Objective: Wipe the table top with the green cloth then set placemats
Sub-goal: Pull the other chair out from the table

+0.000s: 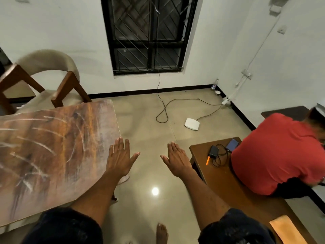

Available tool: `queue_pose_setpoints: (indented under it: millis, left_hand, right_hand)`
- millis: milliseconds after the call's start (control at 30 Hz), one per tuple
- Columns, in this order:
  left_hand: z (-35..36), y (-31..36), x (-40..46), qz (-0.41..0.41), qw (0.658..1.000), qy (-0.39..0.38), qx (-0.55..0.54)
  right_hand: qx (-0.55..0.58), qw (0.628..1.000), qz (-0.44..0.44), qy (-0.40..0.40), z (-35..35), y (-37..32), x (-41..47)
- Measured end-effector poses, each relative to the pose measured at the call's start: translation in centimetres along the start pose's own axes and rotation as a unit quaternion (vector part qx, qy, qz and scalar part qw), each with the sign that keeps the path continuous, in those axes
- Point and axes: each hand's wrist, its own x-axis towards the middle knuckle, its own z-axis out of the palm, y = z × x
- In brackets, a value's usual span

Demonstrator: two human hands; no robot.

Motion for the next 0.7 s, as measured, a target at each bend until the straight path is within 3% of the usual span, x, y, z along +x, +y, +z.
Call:
queue_pose_setpoints:
  millis: [267,700]
  left_hand:
    - [-1.5,3.1,5.3,-0.023,0.999,0.046,-0.016]
    - [0.8,1.5,16.9,-0.044,0.999,0.008,-0.023]
  right_hand:
    - [-0.021,0.998,-0.063,0.003,-2.8,2.2,6.8]
    - [0.037,0.995,-0.085,-0.033,-1.8,1.9,18.3]
